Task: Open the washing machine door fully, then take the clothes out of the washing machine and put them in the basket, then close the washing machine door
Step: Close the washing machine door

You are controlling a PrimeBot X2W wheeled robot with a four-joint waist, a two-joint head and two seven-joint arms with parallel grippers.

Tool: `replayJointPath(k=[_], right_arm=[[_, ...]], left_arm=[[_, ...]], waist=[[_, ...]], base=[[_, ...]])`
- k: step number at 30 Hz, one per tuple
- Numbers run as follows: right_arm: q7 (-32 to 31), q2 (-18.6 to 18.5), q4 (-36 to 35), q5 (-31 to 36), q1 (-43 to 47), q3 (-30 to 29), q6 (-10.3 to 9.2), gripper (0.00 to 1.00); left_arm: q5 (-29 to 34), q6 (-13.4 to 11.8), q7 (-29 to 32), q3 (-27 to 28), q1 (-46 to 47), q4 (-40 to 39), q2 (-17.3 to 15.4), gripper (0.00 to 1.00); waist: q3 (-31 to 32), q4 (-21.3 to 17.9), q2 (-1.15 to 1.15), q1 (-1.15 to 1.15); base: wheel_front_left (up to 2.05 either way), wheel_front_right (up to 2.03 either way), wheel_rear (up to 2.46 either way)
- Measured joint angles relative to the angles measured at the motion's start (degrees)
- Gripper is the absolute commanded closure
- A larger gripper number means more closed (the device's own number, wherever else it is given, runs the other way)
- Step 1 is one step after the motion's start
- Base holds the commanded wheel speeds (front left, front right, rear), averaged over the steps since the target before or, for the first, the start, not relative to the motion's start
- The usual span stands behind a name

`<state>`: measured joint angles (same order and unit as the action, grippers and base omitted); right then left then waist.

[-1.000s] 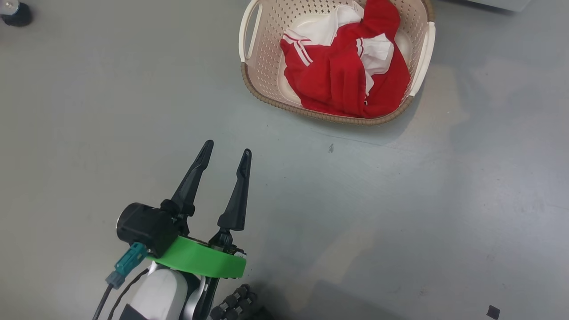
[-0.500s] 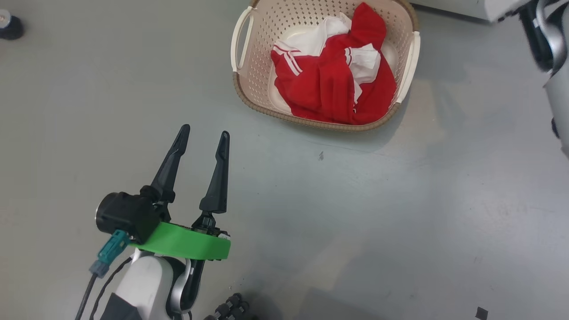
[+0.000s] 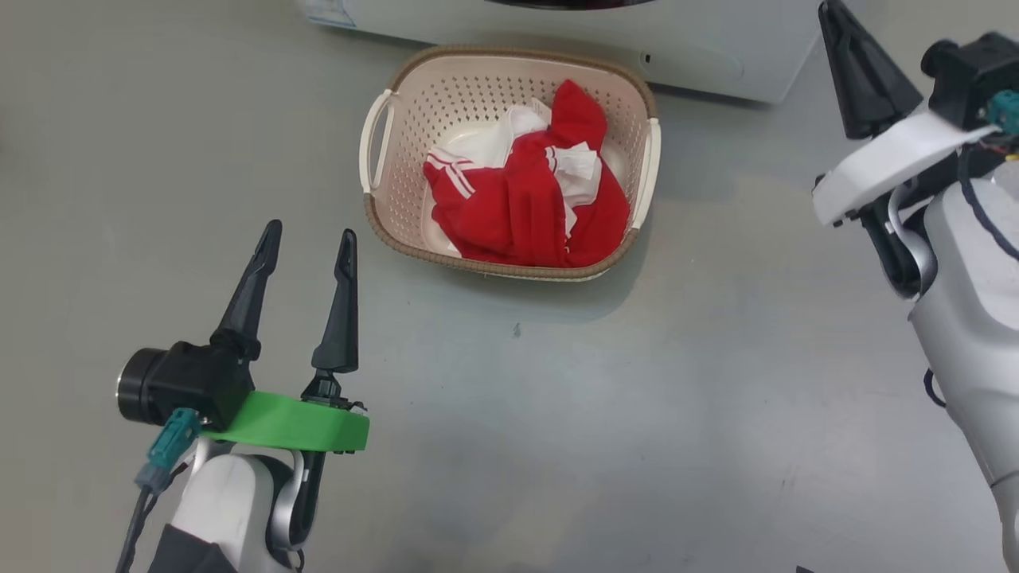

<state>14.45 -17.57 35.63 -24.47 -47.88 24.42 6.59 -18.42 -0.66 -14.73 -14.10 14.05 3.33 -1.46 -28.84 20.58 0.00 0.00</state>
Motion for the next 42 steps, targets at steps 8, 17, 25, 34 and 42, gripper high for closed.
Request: replayJointPath(k=[8,17,25,34,42], right_arm=[[0.0,2.12,-3.27,-1.9,8.73,-4.24,-0.02,0.36],[0.0,3.25,-8.11,-3.39,19.02,-11.03,-1.78,0.0],[-0.01,4.5,-12.34,-2.05,26.51,-14.12,-2.76,0.0],[0.0,6.47,-17.2,0.99,34.14,-17.34,-4.53,0.0],[0.0,7.05,-19.94,3.74,38.52,-18.74,-5.15,0.0]], left_arm=[[1.66,0.49,0.0,3.32,-1.97,1.02,-0.03,0.0],[3.04,0.98,0.0,7.33,-5.36,1.9,-0.07,0.0],[3.42,1.07,0.0,10.28,-7.82,2.68,-0.1,0.0],[3.81,1.79,0.0,12.18,-11.29,3.48,-0.14,0.0],[4.89,2.35,0.0,12.85,-12.93,3.97,-0.16,0.0]], waist=[[5.03,-3.87,0.0,0.0],[9.98,-9.1,0.0,0.0],[13.99,-13.34,0.0,0.0],[18.95,-16.98,0.0,0.0],[22.44,-17.98,0.0,0.0]], base=[[0.0,0.0,0.0],[0.0,0.0,0.0],[0.0,0.0,0.0],[0.0,0.0,0.0],[0.0,0.0,0.0]])
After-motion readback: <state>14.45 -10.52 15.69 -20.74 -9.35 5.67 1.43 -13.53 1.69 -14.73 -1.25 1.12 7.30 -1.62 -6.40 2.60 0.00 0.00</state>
